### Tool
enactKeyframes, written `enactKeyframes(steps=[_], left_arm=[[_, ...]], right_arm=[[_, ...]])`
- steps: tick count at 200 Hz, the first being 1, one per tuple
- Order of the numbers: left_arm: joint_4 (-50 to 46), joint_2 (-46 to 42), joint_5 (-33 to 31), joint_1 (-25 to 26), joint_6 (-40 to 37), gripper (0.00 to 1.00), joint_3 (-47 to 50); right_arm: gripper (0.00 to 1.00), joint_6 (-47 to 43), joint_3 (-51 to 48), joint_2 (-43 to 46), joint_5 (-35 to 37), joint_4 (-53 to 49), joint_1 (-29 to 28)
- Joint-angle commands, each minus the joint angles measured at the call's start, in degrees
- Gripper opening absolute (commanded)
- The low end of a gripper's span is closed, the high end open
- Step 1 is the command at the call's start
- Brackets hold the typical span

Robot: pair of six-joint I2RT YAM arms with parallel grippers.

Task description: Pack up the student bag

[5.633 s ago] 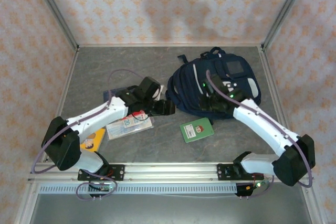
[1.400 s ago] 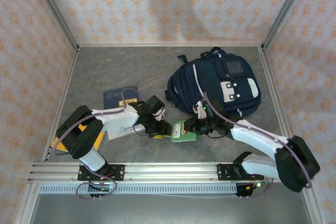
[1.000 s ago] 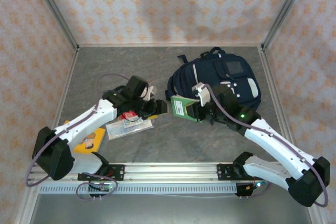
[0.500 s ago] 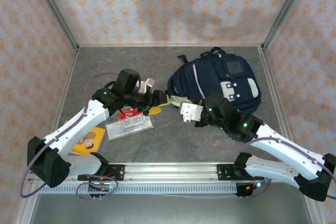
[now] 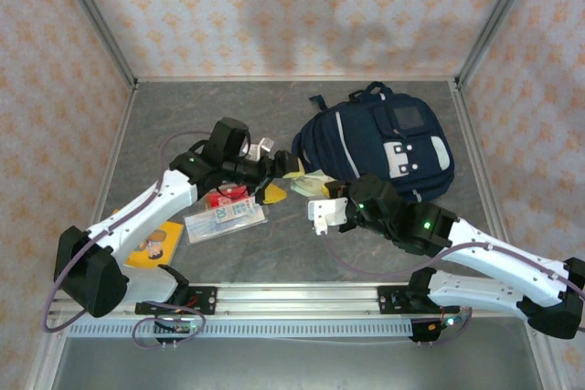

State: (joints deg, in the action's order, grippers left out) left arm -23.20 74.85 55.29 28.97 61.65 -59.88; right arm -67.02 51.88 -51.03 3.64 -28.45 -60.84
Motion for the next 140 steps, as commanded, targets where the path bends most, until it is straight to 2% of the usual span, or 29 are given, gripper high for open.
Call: enactKeyframes(steps=[1,36,64,74,101,140], left_arm=[[4.4,1.0,1.8,0.0,3.1,0.87,0.1],[8.0,3.8,1.0,2.0,5.8,0.86,-0.6],[12.0,6.2,-1.0,4.3,8.7,0.79,-1.0],[13.8,6.4,-1.6,4.4,10.2,0.72,-0.7],[16.6,6.1,-3.2,3.9,12.9,0.40,0.2],[18.4,5.0,-4.4,3.4,14.8,0.17,0.9]], right_arm=[[0.14,-1.2,2.1,1.5,2.7,2.8,-0.6],[0.14,-1.0,2.3,1.4,3.2,4.5,-1.1],[0.14,-0.3,2.2,0.9,3.2,5.7,-1.2],[0.14,-0.1,2.0,0.9,3.1,5.9,-1.2],[0.14,0.9,1.2,0.8,3.6,6.0,-1.2],[0.16,2.6,-0.7,0.6,5.6,7.0,-1.1]])
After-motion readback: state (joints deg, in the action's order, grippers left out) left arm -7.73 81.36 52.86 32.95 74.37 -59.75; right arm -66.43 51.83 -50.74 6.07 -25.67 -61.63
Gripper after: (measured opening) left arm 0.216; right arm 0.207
